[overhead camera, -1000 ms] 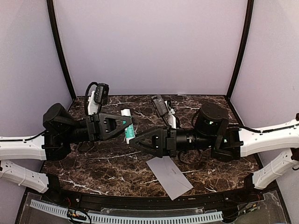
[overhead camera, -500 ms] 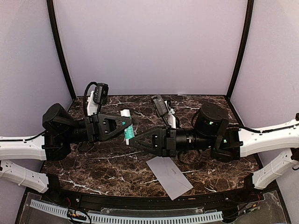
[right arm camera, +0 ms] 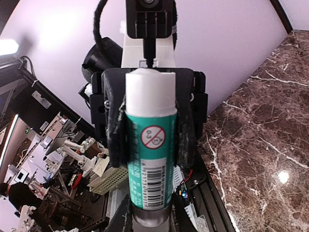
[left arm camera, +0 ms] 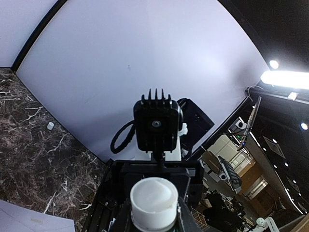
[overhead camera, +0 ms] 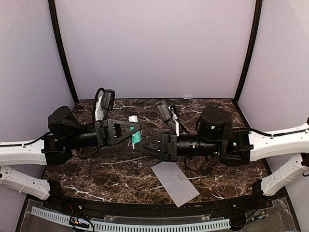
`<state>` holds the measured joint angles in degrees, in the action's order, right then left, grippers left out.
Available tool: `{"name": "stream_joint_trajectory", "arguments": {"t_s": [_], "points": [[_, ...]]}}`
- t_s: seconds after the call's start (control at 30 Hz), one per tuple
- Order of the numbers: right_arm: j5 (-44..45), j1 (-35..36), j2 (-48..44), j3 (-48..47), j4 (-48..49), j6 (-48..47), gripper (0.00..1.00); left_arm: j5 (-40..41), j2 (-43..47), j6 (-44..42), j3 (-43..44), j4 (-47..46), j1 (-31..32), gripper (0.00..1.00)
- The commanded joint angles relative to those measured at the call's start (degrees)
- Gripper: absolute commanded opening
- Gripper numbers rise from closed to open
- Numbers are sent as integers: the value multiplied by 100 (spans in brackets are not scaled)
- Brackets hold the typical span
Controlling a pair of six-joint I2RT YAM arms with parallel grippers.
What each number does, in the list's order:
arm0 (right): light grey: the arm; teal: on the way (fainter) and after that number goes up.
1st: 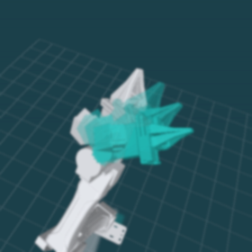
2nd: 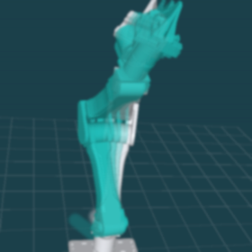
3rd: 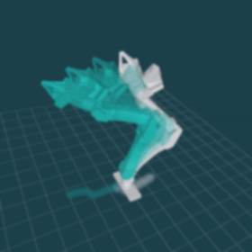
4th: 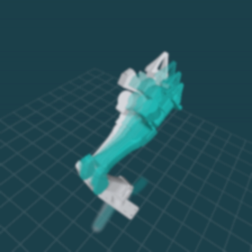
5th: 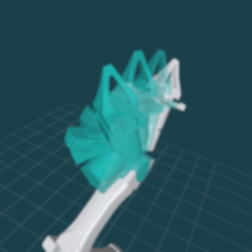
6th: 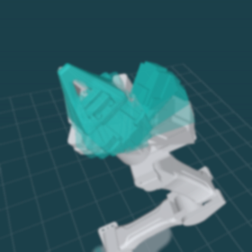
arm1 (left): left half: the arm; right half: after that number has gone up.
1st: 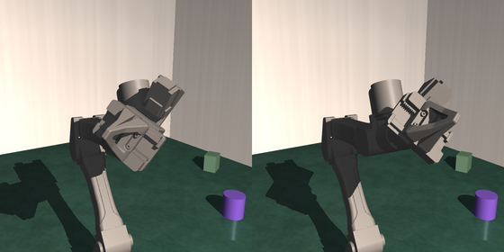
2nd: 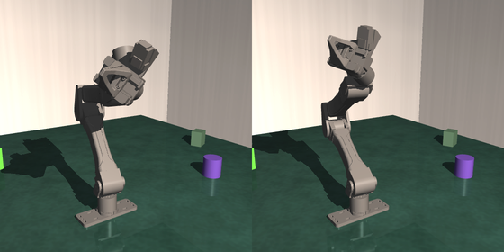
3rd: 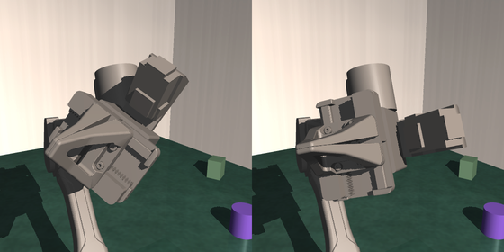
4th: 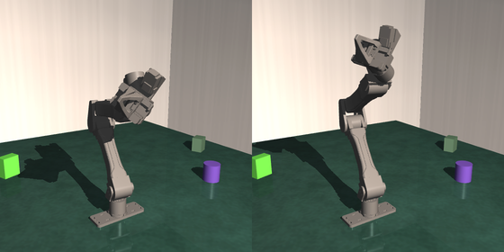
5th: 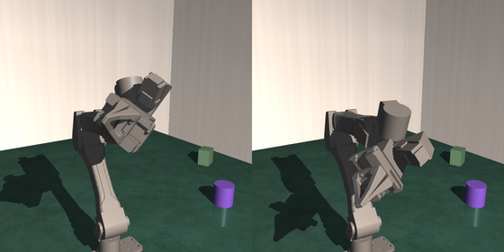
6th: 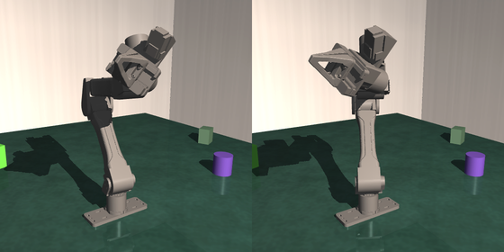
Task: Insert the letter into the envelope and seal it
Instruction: Screw the solid glue.
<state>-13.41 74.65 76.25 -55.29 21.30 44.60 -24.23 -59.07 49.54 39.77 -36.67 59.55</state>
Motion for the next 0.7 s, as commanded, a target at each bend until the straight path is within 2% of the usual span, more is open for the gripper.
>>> {"name": "stream_joint_trajectory", "arguments": {"t_s": [0.0,0.17,0.33,0.67], "points": [[888,33,77,-462,-936,-61,3,329,-83,-352,284,864,30,0],[1900,39,464,-1142,-2347,15,3,1056,-167,-397,447,1731,30,0],[2525,33,1130,-1977,-3436,-90,4,1497,-311,-132,418,1962,39,0],[2986,39,2240,-3201,-4306,-179,2,1890,-509,362,213,1975,43,0]]}}
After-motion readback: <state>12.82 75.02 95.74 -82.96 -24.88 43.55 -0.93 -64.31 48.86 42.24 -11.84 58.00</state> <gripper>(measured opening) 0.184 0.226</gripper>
